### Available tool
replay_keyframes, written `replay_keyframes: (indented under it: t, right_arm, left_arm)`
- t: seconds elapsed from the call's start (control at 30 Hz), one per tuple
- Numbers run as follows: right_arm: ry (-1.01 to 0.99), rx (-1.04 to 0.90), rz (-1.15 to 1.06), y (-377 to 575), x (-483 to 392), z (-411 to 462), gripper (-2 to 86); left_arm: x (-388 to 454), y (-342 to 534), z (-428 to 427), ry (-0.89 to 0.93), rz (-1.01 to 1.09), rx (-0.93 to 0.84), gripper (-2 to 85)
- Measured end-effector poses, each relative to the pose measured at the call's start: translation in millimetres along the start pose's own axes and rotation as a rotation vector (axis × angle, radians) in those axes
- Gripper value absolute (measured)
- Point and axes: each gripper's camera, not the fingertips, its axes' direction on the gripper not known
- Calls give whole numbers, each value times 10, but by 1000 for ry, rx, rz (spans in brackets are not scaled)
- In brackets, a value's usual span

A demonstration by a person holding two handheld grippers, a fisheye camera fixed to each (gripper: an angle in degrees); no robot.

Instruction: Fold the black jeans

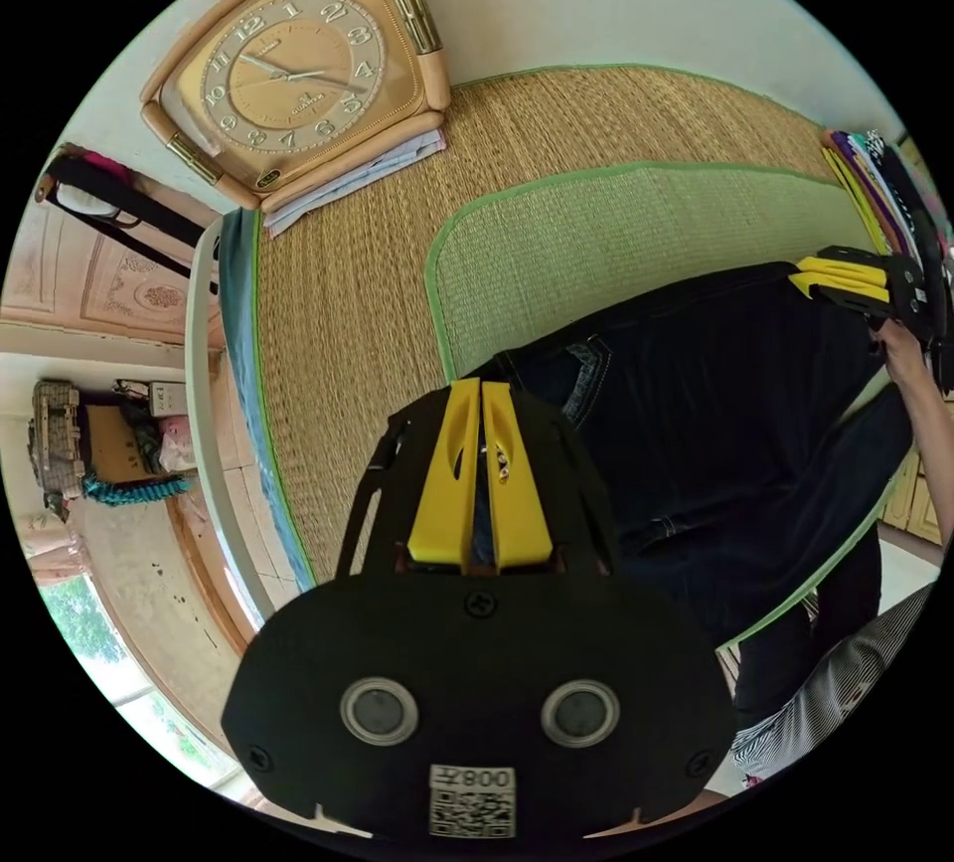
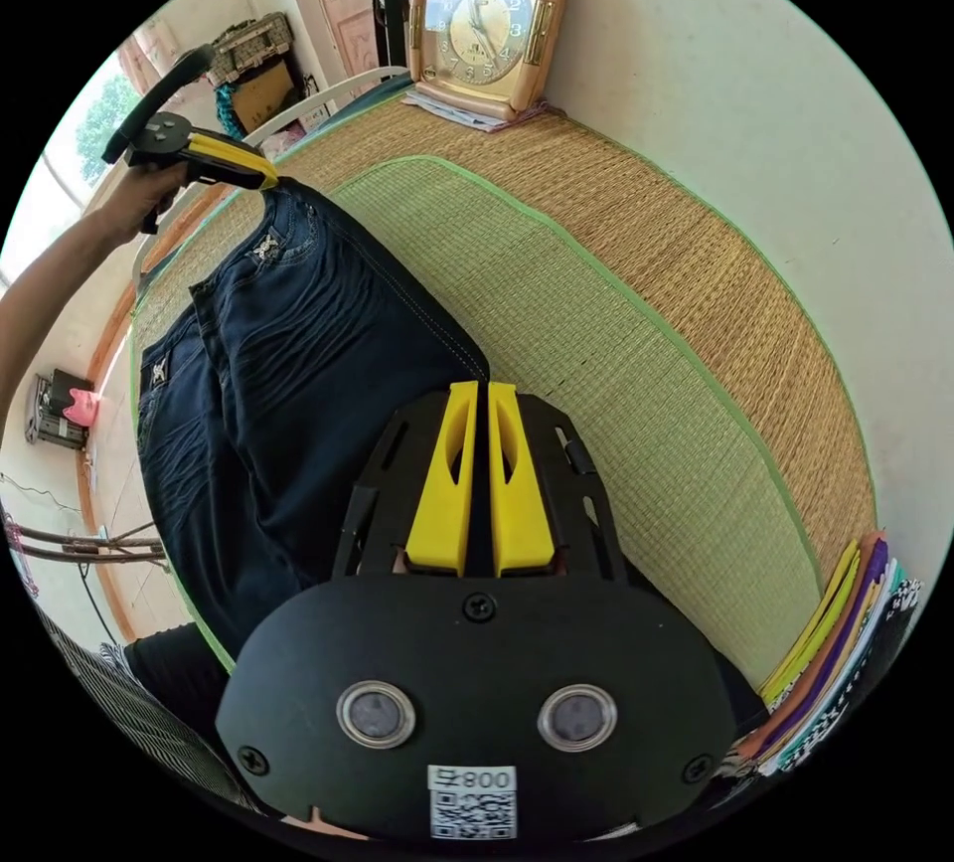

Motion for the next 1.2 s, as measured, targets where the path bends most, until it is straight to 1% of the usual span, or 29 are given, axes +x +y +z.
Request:
replay_keyframes:
  t: [0.27,0.47,0.63,0.87,0.93,1.2]
  right_arm:
    - [32,45,-33,288,-553,-571,14]
    - [35,78,-61,679,-1167,-949,12]
    - [32,83,-108,1033,-1797,-1192,13]
    - [14,38,-188,1406,-2635,-1191,13]
    - [13,-2,-216,1505,-2889,-1097,13]
    - [-28,-88,-255,1704,-3464,-784,13]
  left_arm:
    - [6,750,-475,25,9,57,0]
    - [21,1482,-720,55,26,85,0]
    - [72,2134,-764,75,53,70,1]
    - [179,3073,-483,85,92,-35,0]
    - [184,3279,-382,104,84,-55,0]
    - [99,3982,-86,136,38,-76,0]
